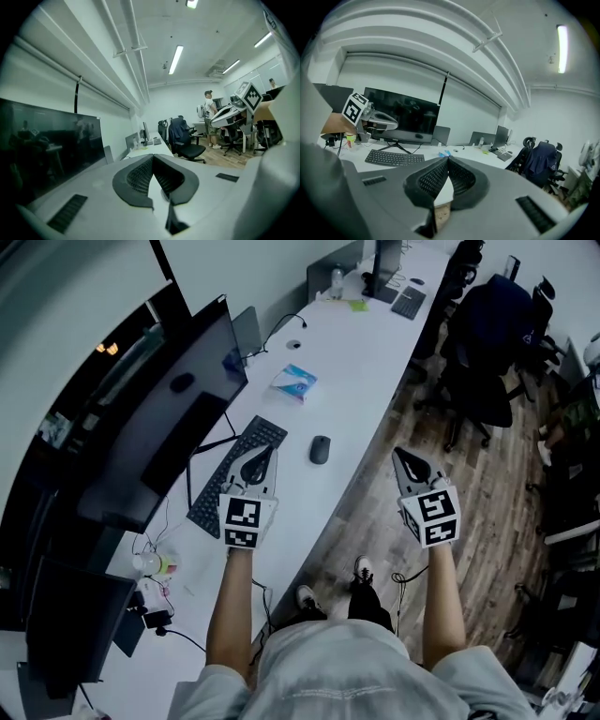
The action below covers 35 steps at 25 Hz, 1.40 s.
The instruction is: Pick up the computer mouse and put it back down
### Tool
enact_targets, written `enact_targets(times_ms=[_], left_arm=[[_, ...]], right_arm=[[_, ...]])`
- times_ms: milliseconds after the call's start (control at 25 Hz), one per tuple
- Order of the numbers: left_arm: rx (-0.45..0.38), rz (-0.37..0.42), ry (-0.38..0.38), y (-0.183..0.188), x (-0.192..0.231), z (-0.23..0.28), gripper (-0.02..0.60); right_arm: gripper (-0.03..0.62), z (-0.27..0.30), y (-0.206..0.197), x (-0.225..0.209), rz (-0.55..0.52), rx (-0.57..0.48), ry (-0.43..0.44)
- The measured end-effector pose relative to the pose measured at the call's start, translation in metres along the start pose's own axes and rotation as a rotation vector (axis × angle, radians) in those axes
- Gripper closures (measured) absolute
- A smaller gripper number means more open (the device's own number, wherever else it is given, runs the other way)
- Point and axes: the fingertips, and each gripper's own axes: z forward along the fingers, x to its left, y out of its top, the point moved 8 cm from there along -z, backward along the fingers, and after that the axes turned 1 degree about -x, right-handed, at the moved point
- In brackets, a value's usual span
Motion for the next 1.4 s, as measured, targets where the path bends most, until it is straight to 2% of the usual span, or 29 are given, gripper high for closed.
enact_targets(times_ms=[360, 720, 1000, 1400], left_arm=[[-0.039, 0.041, -0.024, 0.035, -0.009, -0.049, 0.568], [-0.117, 0.095, -0.064, 0.067, -0.029, -0.088, 0.568], [-0.149, 0.104, -0.086, 0.075, -0.041, -0.104, 0.568], [-0.149, 0.122, -0.083, 0.08, -0.047, -0.115, 0.568]], right_arm=[[0.592, -0.047, 0.039, 0.028, -0.077, -0.077, -0.056], [0.592, -0.082, 0.053, 0.053, -0.113, -0.121, -0.07], [0.592, -0.103, 0.061, 0.065, -0.123, -0.144, -0.06], [0.592, -0.113, 0.061, 0.07, -0.12, -0.155, -0.047]])
